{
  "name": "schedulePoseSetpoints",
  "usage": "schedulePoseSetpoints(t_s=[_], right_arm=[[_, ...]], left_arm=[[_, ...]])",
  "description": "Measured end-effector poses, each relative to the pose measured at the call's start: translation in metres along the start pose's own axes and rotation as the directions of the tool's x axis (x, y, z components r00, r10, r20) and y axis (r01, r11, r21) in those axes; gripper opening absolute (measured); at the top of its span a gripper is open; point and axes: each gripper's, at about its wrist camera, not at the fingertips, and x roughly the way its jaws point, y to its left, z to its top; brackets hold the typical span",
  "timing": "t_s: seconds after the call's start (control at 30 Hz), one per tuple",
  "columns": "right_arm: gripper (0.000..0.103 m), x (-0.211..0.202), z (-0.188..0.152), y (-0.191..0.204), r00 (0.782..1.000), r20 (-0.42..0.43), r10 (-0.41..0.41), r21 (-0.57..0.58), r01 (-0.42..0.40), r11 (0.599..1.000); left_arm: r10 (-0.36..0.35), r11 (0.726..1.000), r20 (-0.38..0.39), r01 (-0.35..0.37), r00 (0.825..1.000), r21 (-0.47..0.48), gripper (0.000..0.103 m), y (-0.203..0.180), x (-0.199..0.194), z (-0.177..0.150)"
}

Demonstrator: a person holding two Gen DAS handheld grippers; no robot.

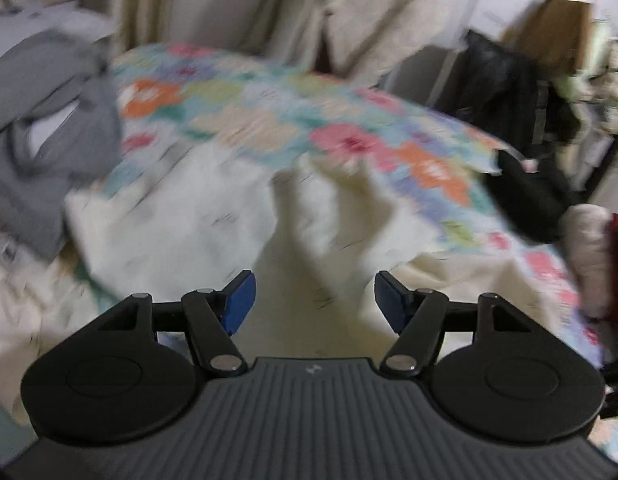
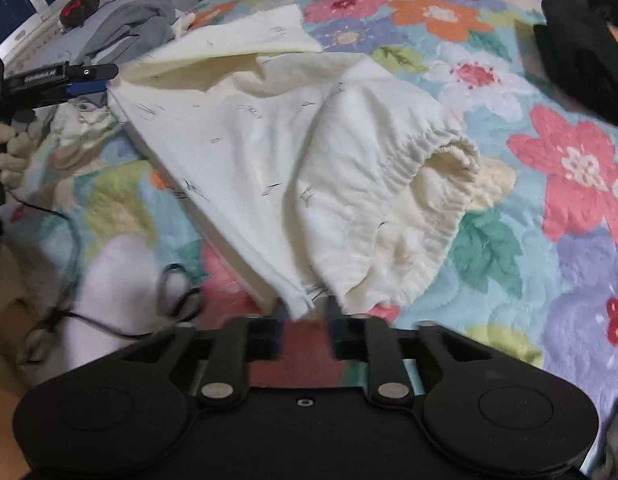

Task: Fold clothes

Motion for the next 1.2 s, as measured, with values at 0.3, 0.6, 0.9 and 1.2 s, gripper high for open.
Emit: schedulePoseSetpoints(t_s=[0.3, 0.6, 0.9, 1.2], right_arm=[[0.054, -0.012, 0.025, -0.021, 0.968, 0.236, -0.089, 0.210, 0.038, 0.977], [0.055, 0.025, 0.031, -0.058, 0.938, 0.278, -0.205, 0.459, 0.058, 0.887], [0.054, 0.047, 0.040, -0.059, 0.936, 0.267, -0.231, 0.354, 0.127, 0.926], [0.031, 0.048, 0.038, -0.052, 0.922, 0.256, -0.290, 0.246, 0.228, 0.942]], left_arm=[[0.034, 0.997, 0.031, -0.037, 0.999, 0.072, 0.066, -0.004, 0.014, 0.007], [0.107, 0.915, -0.021, -0.090, 0.994, 0.393, 0.072, -0.091, 0.126, -0.002], [0.175, 0.881, -0.070, -0.125, 0.982, 0.457, 0.004, -0.090, 0.180, 0.006], [0.333, 0.943, 0.152, -0.327, 0.931, -0.060, 0.004, 0.029, 0.087, 0.049]])
